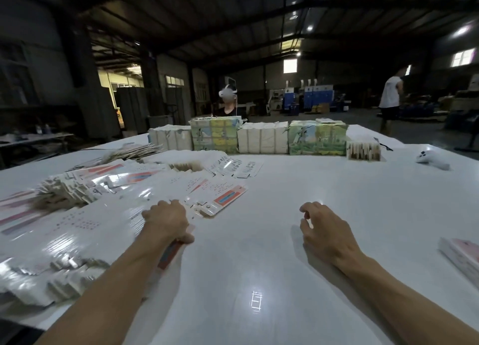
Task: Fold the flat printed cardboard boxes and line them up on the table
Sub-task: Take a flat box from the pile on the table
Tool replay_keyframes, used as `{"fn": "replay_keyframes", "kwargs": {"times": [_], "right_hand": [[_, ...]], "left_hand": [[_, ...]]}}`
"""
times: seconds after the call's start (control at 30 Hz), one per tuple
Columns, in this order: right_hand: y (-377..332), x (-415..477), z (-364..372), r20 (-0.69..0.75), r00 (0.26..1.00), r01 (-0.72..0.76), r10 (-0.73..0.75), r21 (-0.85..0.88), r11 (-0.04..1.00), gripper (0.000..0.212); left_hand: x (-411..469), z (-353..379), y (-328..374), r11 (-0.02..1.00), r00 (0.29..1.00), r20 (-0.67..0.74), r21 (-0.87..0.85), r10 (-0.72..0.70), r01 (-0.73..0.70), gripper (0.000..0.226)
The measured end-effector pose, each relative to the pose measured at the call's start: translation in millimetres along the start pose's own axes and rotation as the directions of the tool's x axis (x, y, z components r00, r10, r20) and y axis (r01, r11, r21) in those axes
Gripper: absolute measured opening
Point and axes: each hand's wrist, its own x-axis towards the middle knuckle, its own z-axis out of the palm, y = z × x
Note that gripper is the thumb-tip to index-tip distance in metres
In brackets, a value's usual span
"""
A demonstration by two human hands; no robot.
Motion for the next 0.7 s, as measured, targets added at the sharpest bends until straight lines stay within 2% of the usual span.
{"fn": "replay_keyframes", "kwargs": {"times": [0.23,0.4,0.7], "right_hand": [[6,-3,-1,0.003,1.000,-0.003,0.003,0.043,0.999,0.031],[5,-4,-3,-0.007,1.000,-0.004,0.004,0.071,0.997,0.031],[5,-4,0,0.028,0.999,-0.025,0.022,0.099,0.995,0.029]], "left_hand": [[7,-7,-4,0.998,0.999,-0.006,0.038,-0.043,0.043,0.092],[11,-7,-13,0.996,0.996,-0.012,-0.032,-0.084,0.084,0.117],[18,-9,-24,0.986,0.993,-0.030,-0.125,-0.115,0.110,0.129]]}}
